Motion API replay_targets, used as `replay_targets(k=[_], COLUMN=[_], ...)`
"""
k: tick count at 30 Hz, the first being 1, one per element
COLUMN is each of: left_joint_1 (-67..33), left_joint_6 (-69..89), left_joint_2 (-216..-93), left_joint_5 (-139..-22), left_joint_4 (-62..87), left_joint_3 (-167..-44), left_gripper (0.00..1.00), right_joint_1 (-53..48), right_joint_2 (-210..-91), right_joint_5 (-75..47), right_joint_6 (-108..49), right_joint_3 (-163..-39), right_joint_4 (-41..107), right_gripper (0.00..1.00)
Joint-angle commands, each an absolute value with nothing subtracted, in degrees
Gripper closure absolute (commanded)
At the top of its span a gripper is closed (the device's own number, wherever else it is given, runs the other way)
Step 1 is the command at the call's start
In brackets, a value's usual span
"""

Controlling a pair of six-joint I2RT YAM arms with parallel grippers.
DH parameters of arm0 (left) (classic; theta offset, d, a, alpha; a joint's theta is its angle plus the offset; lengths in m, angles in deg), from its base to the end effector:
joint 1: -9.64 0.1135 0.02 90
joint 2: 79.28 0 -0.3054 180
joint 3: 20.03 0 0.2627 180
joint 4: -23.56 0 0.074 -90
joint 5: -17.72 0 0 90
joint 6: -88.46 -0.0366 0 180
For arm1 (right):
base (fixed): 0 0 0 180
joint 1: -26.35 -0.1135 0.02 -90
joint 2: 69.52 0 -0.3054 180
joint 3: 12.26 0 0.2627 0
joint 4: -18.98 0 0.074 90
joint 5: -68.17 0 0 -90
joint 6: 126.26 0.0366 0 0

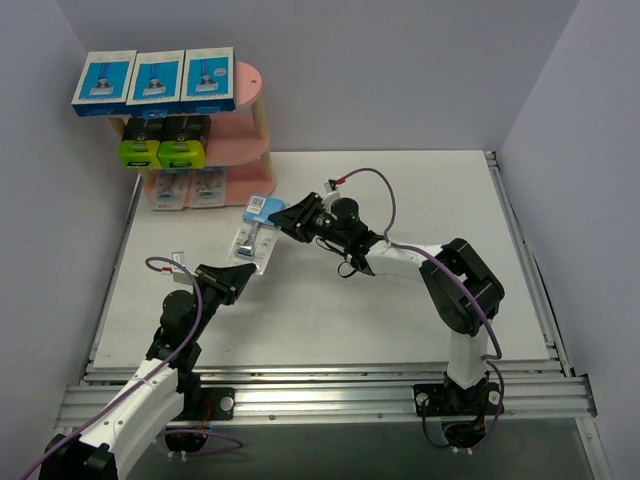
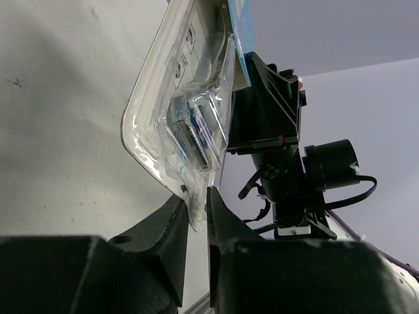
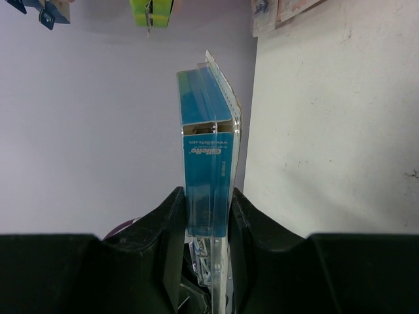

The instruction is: Place and organize the shaving razors onto the shelf

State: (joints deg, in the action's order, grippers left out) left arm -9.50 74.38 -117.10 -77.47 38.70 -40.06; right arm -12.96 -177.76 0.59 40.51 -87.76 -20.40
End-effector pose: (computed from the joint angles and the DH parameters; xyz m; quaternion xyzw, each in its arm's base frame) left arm 0.1304 -0.0488 0.2154 -0.3160 0.6505 -0.5310 0.4416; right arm 0.3344 0.2919 0.2739 0.0719 0.6644 0.6900 0.2781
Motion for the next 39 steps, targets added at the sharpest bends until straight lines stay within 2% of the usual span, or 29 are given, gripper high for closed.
replay_targets(k=[1, 17, 19, 23, 26, 28, 33, 39], left_joint_1=[-9.3, -9.3, -9.3, -9.3, -9.3, -9.3, -9.3, -9.3], left_joint_6=[74.2, 74.8, 75.6, 76.8, 77.1, 77.4, 78.4, 78.8], left_joint_2=[-116.5, -116.9, -117.2, -118.0, -118.7, -119.3, -119.3, -118.7], left_joint_5=[-77.3, -77.2, -76.3, -74.2, -73.4, -73.1, -72.8, -70.4], left_joint_4=[42.9, 44.5, 43.9, 43.6, 43.4, 43.4, 43.4, 42.1], left_joint_3=[-39.8, -38.5, -38.5, -38.3, -38.8, -38.9, -38.9, -39.5], left_gripper=[0.97, 0.98, 0.98, 0.98, 0.98, 0.98, 0.98, 0.98], right_joint_1=[-13.7, -10.8, -10.4, -9.4, -8.9, -8.7, -8.5, -8.3], right_joint_2=[-178.8, -183.8, -184.3, -185.1, -185.6, -186.1, -186.9, -187.8], right_joint_5=[1.7, 8.1, 9.1, 10.0, 10.7, 11.3, 11.7, 12.1], right_joint_6=[41.2, 40.8, 40.8, 40.8, 40.7, 40.8, 40.6, 40.7], right_joint_3=[-90.7, -96.6, -96.8, -97.2, -97.8, -98.1, -98.6, -98.8], right_joint_4=[-24.2, -24.2, -24.2, -24.1, -23.7, -23.5, -23.0, -23.0], right_gripper=[1.0, 1.0, 0.88, 0.76, 0.73, 0.64, 0.55, 0.47])
